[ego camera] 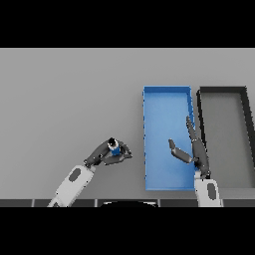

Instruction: Pick up the blue pipe and place it into the blue bin.

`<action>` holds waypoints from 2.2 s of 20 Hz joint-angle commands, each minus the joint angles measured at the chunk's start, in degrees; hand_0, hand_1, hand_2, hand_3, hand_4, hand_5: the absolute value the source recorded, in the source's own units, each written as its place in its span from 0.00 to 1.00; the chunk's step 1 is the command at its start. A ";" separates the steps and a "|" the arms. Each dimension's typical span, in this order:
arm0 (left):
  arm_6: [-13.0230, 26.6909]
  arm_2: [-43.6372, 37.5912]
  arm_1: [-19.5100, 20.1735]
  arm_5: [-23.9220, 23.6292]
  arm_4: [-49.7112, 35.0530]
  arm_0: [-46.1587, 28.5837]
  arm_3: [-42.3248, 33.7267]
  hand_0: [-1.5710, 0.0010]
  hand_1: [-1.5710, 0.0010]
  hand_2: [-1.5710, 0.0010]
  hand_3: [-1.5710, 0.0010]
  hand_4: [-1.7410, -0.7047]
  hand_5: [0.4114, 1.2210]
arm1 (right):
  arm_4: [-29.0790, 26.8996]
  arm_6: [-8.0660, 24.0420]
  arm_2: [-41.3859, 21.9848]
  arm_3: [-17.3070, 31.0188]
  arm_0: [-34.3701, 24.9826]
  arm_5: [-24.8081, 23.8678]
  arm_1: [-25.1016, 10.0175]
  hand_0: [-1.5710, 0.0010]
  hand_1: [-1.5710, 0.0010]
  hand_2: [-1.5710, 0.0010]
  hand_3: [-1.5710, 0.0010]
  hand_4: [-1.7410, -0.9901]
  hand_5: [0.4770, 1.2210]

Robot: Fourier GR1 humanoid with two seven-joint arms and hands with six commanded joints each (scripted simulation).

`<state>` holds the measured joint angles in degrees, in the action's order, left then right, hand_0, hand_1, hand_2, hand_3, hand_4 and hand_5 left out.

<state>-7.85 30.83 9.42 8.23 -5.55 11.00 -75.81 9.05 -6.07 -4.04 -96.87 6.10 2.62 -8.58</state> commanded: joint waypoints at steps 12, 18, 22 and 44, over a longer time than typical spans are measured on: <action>-2.25 -0.85 -2.87 -1.41 2.16 1.54 -8.55 0.02 0.02 0.02 0.02 0.26 0.99 | 0.48 0.90 0.23 1.02 -1.28 -0.41 -0.05 1.00 1.00 1.00 1.00 0.70 0.22; 1.08 -0.10 -4.08 0.63 2.91 3.14 -13.71 0.01 0.00 0.00 0.00 0.26 1.00 | 1.92 0.06 -0.05 0.64 -1.04 -0.85 -0.69 1.00 1.00 1.00 1.00 0.77 0.22; 3.95 -1.27 -4.23 1.70 3.24 4.05 -13.75 0.00 0.00 0.00 0.00 0.26 1.00 | 2.04 -1.08 0.10 -0.88 1.01 -1.70 -0.26 1.00 1.00 1.00 1.00 0.79 0.22; 5.41 -3.81 -7.06 6.39 7.16 2.77 -14.97 0.00 0.00 0.00 0.00 0.26 1.00 | -9.25 27.43 -10.93 -25.28 -6.64 11.29 -2.36 1.00 1.00 0.96 1.00 0.60 0.11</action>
<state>-2.46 27.04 2.35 14.70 1.66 13.82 -90.76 -0.15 21.26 -14.98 -121.55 -0.57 13.95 -10.88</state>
